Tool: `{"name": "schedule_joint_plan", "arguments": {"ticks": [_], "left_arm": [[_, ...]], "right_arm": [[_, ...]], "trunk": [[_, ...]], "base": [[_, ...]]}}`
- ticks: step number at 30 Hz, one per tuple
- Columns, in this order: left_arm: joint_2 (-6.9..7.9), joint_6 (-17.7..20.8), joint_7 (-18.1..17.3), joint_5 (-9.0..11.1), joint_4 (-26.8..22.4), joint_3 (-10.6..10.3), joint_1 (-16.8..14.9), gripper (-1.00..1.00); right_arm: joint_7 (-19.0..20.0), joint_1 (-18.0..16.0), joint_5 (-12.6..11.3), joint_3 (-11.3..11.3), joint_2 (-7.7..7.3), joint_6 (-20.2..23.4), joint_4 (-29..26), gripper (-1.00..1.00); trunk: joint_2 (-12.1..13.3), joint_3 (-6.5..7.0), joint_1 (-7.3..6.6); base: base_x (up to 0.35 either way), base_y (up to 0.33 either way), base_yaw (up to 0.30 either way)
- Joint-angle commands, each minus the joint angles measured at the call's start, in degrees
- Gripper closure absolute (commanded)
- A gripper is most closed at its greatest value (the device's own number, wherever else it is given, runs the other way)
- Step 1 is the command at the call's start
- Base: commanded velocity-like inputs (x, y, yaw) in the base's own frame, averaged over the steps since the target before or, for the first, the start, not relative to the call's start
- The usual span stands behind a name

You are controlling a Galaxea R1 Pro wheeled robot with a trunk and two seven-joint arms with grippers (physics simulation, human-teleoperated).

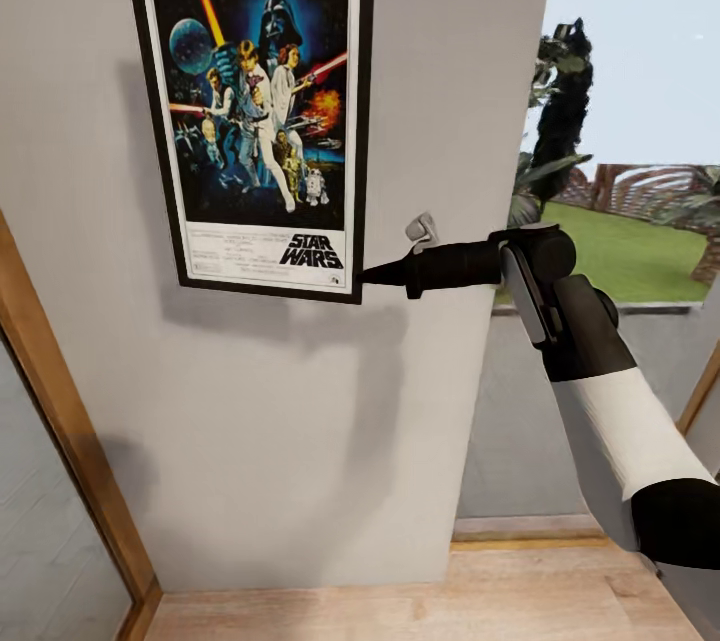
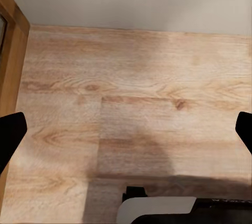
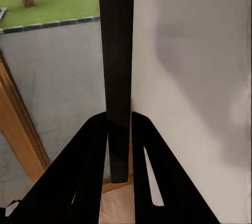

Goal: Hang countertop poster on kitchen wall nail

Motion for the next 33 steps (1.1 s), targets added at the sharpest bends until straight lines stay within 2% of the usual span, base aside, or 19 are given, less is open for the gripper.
{"name": "schedule_joint_plan", "arguments": {"ticks": [1,7,26,33], "left_arm": [[-0.01,0.1,-0.5,0.6,0.0,0.1,0.0,-1.0],[-0.01,0.1,-0.5,0.6,0.0,0.2,0.0,-1.0],[-0.01,0.1,-0.5,0.6,0.0,0.2,0.0,-1.0],[-0.01,0.1,-0.5,0.6,0.0,0.2,0.0,-1.0]], "right_arm": [[-0.2,0.0,-0.7,0.1,-0.05,0.6,0.0,1.0],[-0.2,0.0,-0.7,0.1,-0.06,0.6,0.0,1.0],[-0.2,0.0,-0.8,0.1,-0.05,0.6,0.0,1.0],[-0.2,0.0,-0.8,0.1,-0.06,0.6,0.0,1.0]], "trunk": [[0.0,0.0,0.05],[0.0,0.0,0.05],[0.0,0.0,0.05],[0.0,0.0,0.05]], "base": [[0.334,0.0,0.0],[0.266,0.0,0.0],[0.019,0.0,0.0],[0.202,0.0,0.0]]}}
